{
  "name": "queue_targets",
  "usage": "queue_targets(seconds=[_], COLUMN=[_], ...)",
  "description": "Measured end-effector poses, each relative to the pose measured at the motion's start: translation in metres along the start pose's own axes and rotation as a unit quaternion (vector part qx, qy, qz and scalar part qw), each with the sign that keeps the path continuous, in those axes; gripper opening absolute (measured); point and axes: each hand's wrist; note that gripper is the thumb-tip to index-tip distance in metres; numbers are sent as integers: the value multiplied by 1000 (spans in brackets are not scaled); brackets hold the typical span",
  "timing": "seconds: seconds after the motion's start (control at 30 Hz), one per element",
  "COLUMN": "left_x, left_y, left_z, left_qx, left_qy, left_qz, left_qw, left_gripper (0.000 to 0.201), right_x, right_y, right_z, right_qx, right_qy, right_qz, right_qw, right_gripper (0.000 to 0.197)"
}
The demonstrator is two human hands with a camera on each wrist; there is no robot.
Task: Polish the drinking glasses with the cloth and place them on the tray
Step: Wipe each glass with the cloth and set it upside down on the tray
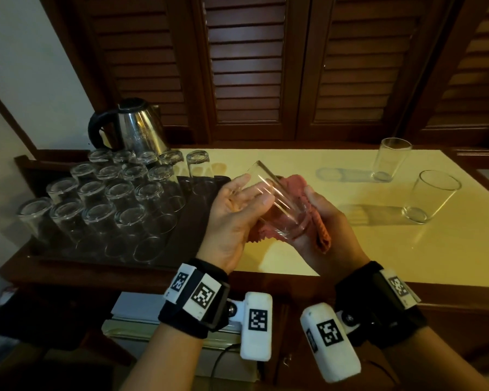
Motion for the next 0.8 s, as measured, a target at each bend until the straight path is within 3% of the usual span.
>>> queue_targets(seconds=[0.13,0.33,0.63,0.73,0.8], left_x=[-2,3,-6,-6,-2], left_y=[-9,-18,-18,-12,-6], left_z=[1,0,5,9,13], left_qx=[-45,-89,-61,-42,-43], left_qy=[-40,-17,-34,-68,-58], left_qz=[71,105,113,110,108], left_qw=[996,990,991,991,992], left_gripper=[75,83,74,68,61], right_x=[4,12,5,3,4], right_y=[9,13,11,13,13], right_z=[6,5,5,-1,-5], right_qx=[-27,-55,-75,-48,-15], right_qy=[39,119,114,113,125], right_qz=[-39,-164,-152,-202,-262], right_qw=[998,978,979,972,957], right_gripper=[49,39,41,39,35])
Point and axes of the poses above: each hand's wrist, its own z-axis towards the middle knuckle, its own x-axis out of the back of the hand, y = z × x, and after that the axes turned 8 degrees about -y, right-handed
